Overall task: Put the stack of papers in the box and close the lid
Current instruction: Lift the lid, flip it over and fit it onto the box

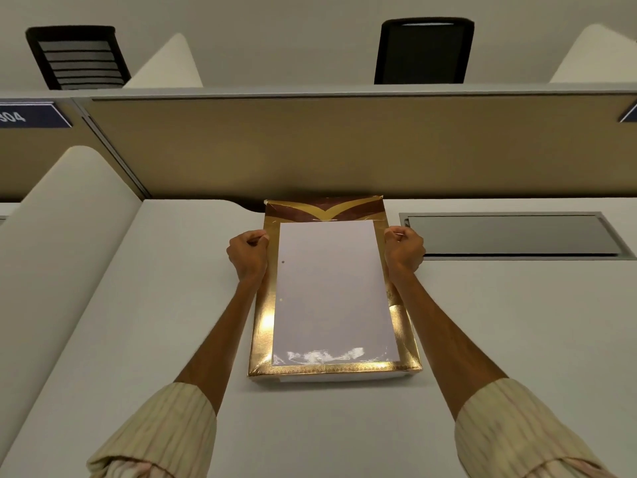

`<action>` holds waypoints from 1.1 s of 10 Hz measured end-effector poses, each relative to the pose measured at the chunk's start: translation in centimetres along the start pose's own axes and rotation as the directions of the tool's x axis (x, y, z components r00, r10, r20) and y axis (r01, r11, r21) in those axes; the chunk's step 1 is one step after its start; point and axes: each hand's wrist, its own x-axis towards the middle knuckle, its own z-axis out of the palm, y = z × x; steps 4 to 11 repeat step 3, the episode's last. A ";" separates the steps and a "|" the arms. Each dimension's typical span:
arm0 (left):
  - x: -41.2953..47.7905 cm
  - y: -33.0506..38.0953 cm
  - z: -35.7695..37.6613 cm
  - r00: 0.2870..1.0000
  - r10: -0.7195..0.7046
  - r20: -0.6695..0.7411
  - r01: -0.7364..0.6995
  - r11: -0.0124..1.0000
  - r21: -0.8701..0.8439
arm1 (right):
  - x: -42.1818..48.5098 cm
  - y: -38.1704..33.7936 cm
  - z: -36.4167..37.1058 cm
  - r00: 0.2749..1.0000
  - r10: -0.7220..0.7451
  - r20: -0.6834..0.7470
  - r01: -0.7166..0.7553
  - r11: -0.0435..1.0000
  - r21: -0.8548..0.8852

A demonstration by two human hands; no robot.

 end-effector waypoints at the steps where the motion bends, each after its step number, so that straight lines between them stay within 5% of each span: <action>1: -0.9 1.0 0.0 0.998 0.051 -0.030 -0.049 0.997 0.056 | 0.2 -0.4 -0.6 0.997 0.042 0.068 -0.043 0.999 0.006; 11: -3.4 2.3 0.1 0.997 0.079 0.010 -0.080 0.991 0.108 | -1.2 -0.1 -1.8 0.994 -0.009 0.106 0.006 0.999 0.034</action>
